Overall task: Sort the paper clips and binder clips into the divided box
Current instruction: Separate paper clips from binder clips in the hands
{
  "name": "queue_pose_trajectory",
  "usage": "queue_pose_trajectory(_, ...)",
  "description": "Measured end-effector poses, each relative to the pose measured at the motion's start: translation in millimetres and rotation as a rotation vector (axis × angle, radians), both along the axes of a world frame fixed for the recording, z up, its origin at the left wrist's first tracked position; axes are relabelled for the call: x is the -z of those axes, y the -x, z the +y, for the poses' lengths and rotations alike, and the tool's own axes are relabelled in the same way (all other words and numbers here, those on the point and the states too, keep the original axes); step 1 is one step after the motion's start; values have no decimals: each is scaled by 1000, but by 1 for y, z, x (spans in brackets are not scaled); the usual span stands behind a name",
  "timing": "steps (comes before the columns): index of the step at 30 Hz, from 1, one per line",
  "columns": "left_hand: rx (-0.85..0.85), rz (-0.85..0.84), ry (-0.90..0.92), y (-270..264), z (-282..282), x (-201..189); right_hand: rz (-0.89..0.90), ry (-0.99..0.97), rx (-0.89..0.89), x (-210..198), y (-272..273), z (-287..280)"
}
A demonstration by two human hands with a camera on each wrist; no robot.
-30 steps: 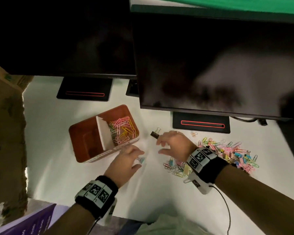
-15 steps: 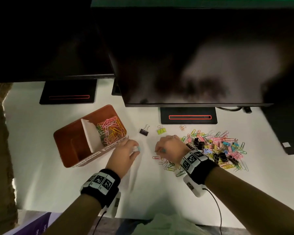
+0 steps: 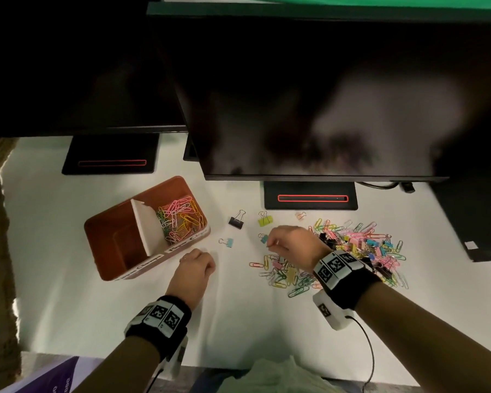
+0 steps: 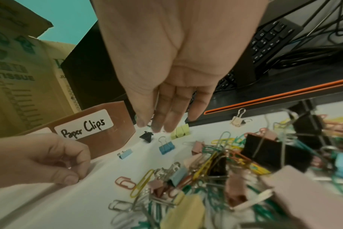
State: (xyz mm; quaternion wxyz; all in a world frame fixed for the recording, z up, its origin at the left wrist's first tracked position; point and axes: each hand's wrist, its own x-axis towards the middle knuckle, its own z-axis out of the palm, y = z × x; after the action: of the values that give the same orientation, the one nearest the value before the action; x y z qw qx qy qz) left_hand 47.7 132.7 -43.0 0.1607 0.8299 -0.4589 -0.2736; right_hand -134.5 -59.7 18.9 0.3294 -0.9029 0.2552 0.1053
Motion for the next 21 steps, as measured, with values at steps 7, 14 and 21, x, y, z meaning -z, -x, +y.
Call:
queue_pose_trajectory(7, 58, 25, -70, 0, -3, -3, 69, -103, -109, 4, 30, 12)
queue_pose_trajectory(14, 245, 126, 43, 32, -32, -16, 235, 33, -269, 17, 44, 31)
queue_pose_trajectory(21, 226, 122, -32, 53, -57, -9, 173, 164, -143, 18, 42, 9)
